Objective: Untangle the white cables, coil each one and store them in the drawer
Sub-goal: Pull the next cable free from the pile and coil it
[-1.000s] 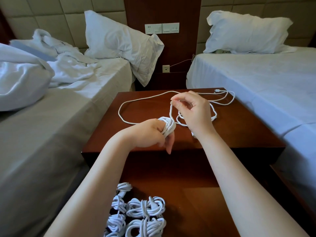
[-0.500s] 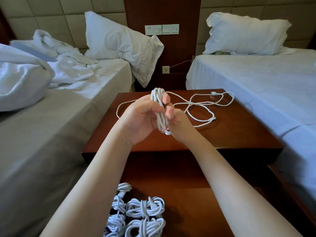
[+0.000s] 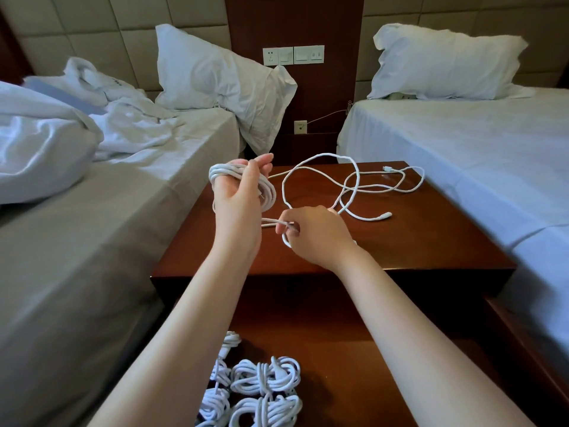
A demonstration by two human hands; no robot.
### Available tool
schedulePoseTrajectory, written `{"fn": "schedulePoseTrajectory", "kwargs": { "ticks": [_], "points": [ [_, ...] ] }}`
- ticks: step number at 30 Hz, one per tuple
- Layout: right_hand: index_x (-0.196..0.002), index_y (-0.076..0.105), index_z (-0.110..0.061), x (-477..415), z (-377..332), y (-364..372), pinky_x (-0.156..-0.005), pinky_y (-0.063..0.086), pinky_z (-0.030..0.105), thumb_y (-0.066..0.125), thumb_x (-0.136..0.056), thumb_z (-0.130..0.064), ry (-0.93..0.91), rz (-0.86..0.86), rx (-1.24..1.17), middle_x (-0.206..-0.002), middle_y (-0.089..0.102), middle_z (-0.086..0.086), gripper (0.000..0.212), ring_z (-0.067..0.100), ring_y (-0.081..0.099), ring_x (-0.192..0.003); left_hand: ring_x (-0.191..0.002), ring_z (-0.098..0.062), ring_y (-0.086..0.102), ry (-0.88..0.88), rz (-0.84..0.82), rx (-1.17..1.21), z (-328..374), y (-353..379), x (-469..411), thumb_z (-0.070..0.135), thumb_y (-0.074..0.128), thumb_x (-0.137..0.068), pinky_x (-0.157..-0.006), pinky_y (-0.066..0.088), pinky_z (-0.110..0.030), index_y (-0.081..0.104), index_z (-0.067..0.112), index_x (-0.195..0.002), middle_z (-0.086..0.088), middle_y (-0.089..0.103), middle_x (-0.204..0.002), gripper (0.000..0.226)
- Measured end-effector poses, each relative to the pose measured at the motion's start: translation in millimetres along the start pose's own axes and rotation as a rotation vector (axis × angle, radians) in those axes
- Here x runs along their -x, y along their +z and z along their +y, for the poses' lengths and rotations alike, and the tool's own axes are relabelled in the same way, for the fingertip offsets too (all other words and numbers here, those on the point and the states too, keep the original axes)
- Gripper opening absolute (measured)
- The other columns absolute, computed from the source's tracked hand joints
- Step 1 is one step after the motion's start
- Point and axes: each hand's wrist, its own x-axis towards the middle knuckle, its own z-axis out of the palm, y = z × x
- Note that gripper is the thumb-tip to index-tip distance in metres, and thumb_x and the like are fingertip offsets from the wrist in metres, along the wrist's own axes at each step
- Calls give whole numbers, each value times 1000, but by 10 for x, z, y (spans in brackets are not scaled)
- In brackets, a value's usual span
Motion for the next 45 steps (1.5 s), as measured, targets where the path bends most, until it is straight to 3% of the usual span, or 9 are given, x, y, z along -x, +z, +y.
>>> {"fn": "schedulePoseTrajectory", "kwargs": {
  "ticks": [2, 4, 7, 15, 24, 29, 33, 37, 45],
  "points": [
    [-88, 72, -25, -8, -11, 75, -88, 42, 38, 57, -89, -12, -50, 236, 104, -79, 68, -4, 20, 17, 54, -81, -100, -16, 66, 126, 69, -194, -61, 5, 30, 20, 49, -92, -92, 50, -37, 62, 29, -79, -7, 71, -101, 20],
    [-75, 73, -19, -4, 5, 153, -67, 44, 35, 68, -76, -6, -109, 477, 141, -69, 64, 0, 14, 20, 50, -71, -95, -13, 67, 231, 134, -356, -66, 2, 30, 22, 49, -89, -90, 51, -38, 65, 24, -82, -7, 70, -98, 18],
    [-73, 68, -14, -44, 60, 191, -56, 42, 30, 70, -70, -3, -76, 588, 99, -80, 56, 4, 12, 20, 48, -71, -90, -14, 68, 273, 160, -453, -71, -9, -5, 15, 48, -91, -86, 53, -36, 66, 18, -81, -7, 71, -91, 21],
    [-90, 62, -24, -18, 205, 90, -76, 53, 40, 52, -92, -4, -94, 174, -121, -98, 65, -4, 23, 19, 61, -97, -69, 0, 54, 381, 186, -846, -171, -182, -76, 10, 54, -94, -66, 28, 4, 69, -2, -80, -5, 63, -75, 24],
    [-107, 69, -18, 31, 236, -62, -59, 56, 20, 52, -97, -9, 10, 125, -523, -77, 67, 0, 22, 6, 65, -61, -71, -16, 45, 330, 30, -1131, -244, -274, -122, 12, 53, -95, -63, 27, -15, 47, 4, -79, -6, 51, -75, 19],
    [-103, 69, -17, 24, 229, -119, -70, 49, 6, 54, -97, -12, 60, 86, -667, -78, 72, -1, 17, 6, 69, -72, -72, -15, 44, 399, -38, -1166, -232, -236, -67, 12, 54, -95, -63, 26, -16, 41, 10, -82, -5, 46, -76, 18],
    [-100, 68, -19, 34, 220, -141, -61, 53, 16, 53, -98, -14, 118, 141, -779, -75, 70, -3, 16, 3, 58, -49, -61, -12, 42, 369, -105, -1176, -240, -240, -66, 10, 55, -93, -53, 27, -20, 37, 10, -73, 3, 44, -66, 27],
    [-95, 66, -19, 0, 244, -128, -59, 43, 3, 61, -94, -18, 102, 324, -515, -78, 69, -5, 5, -1, 64, -70, -63, -14, 49, 221, -239, -1185, -209, -275, -65, 11, 64, -79, -53, 38, -24, 43, 13, -66, -6, 54, -69, 25],
    [-80, 61, -19, 34, 359, -132, -56, 41, 16, 70, -84, -42, 38, 586, -45, -71, 65, -4, 25, 11, 55, -61, -64, -3, 41, 158, -406, -1409, -240, -291, -75, 27, 78, -76, -53, 28, -13, 39, 16, -84, 11, 42, -72, 42]
  ]
}}
